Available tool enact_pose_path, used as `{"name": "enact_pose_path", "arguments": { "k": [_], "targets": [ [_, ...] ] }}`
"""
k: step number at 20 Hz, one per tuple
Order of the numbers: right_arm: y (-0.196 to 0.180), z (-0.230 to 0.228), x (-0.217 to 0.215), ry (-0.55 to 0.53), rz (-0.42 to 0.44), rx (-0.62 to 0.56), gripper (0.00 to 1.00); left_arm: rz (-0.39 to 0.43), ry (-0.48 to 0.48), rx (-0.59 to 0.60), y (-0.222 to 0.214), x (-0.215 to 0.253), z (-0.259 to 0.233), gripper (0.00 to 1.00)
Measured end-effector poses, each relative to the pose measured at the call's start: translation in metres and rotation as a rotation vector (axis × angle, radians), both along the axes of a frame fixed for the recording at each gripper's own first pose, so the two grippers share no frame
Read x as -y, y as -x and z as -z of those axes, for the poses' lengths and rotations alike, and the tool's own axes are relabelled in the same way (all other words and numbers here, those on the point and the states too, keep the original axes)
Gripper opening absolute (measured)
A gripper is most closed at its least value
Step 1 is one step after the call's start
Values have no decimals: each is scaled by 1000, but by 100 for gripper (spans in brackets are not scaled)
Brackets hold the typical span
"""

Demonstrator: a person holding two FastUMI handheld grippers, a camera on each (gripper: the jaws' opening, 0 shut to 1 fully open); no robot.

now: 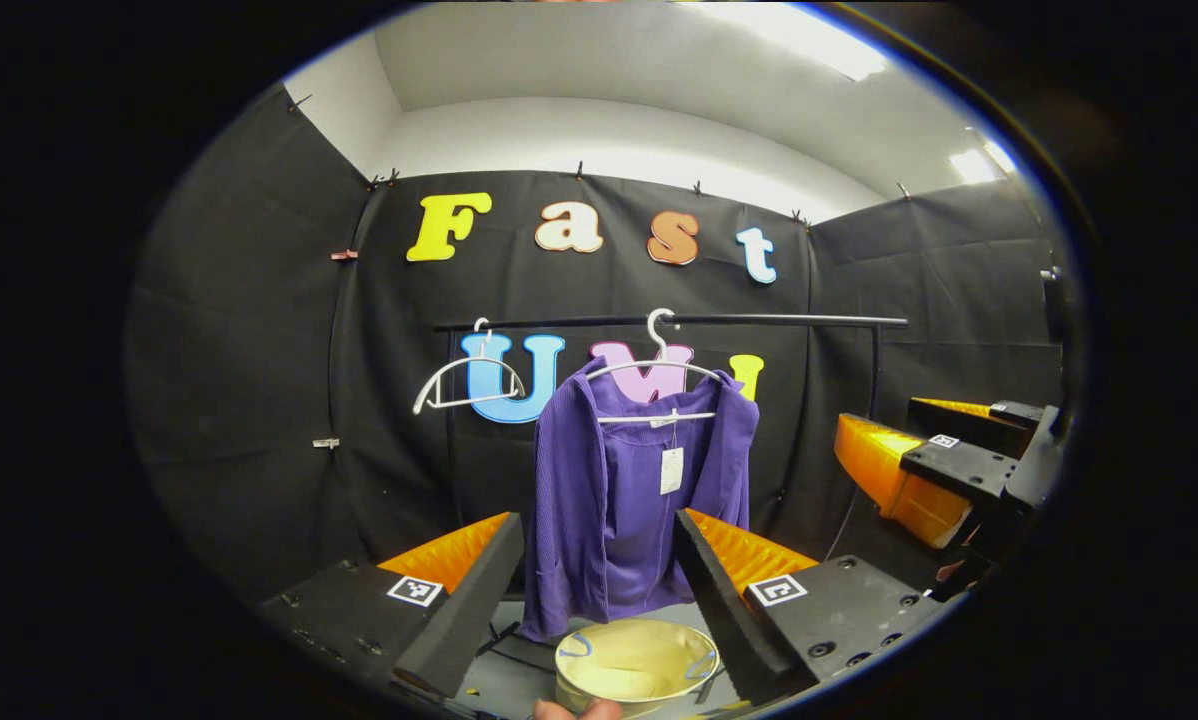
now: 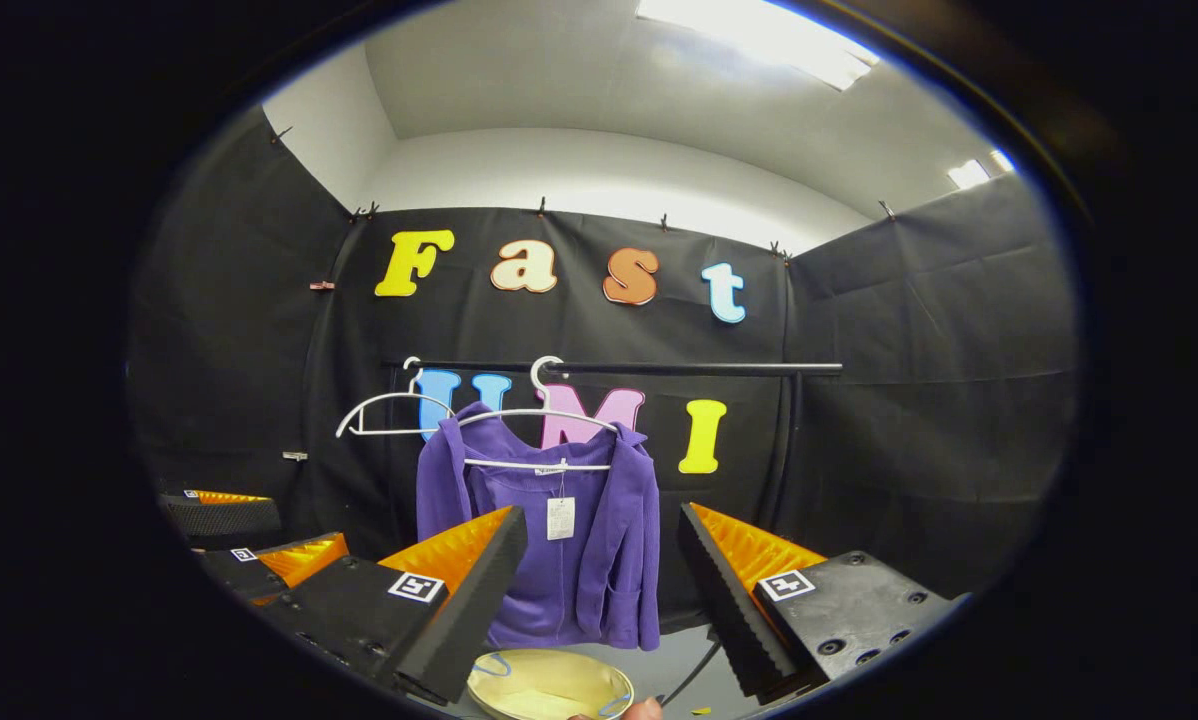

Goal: Grasp the clothes on the hanger with both hands and then place them into the laundry hamper below.

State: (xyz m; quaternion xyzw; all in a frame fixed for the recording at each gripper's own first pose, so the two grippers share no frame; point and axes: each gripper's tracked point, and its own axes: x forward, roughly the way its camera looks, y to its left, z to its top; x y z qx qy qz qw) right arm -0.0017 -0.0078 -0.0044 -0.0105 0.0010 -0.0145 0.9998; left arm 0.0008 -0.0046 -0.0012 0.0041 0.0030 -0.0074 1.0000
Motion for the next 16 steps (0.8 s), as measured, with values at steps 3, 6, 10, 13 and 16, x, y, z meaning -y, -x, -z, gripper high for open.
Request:
{"name": "enact_pose_path", "arguments": {
  "k": [3,6,10,13,16],
  "targets": [
    [1,0,2,2,3,-2,98,5,2,6,0,4,-2,95],
    [3,0,3,2,3,-7,98,5,3,7,2,4,-1,95],
    [6,-2,4,2,3,-6,98,-5,2,3,3,1,-1,95],
    [5,0,6,1,7,-15,98,-3,5,4,4,2,-1,95],
    [6,1,8,1,14,-21,98,-8,3,3,4,1,0,97]
  ]
}}
